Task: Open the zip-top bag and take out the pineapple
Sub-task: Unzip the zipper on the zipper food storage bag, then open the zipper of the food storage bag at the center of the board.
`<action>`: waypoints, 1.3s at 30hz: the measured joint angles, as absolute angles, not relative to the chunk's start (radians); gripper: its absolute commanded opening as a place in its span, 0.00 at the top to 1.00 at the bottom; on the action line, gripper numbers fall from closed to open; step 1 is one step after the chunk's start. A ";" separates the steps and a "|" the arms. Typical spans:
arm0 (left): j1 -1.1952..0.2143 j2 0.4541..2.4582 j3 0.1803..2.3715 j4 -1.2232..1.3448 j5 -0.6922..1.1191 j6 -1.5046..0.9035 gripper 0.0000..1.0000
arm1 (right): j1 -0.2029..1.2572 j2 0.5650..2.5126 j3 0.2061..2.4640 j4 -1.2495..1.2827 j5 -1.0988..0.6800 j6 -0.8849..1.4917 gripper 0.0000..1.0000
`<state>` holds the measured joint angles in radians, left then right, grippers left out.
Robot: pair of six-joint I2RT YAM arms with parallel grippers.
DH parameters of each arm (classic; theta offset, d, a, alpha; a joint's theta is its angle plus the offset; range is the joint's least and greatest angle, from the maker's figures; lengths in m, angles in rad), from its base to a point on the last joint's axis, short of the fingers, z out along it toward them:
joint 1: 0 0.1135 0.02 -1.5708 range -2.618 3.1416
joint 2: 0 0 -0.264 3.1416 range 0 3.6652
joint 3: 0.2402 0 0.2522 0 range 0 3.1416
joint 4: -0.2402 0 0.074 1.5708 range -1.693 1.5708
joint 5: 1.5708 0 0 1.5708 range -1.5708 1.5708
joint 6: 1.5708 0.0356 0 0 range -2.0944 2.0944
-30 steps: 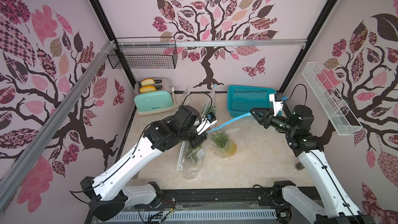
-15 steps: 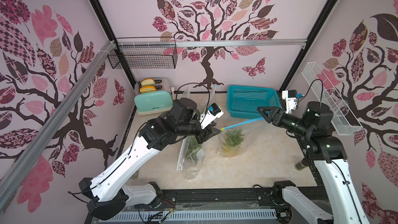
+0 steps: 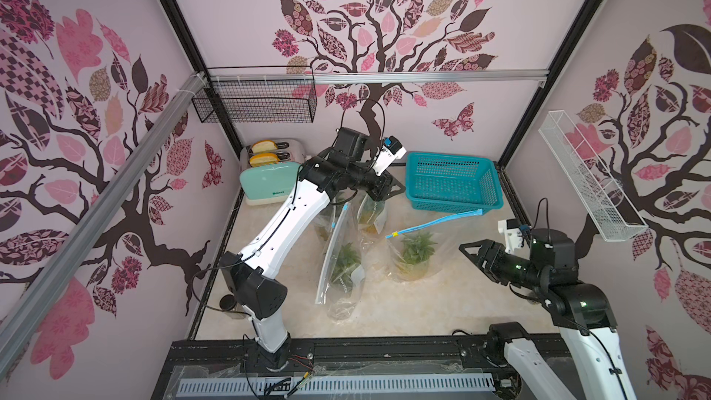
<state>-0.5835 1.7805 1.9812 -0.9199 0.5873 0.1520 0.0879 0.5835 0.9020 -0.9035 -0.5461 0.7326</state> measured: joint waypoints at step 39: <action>-0.740 1.568 1.359 -0.545 0.703 -0.049 1.00 | 0.352 0.876 0.653 -0.250 -0.514 0.783 1.00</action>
<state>-0.7399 1.5677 1.3590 -0.5453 0.7029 -0.0486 0.3523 0.8757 0.6533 -0.2504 -0.5140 0.7830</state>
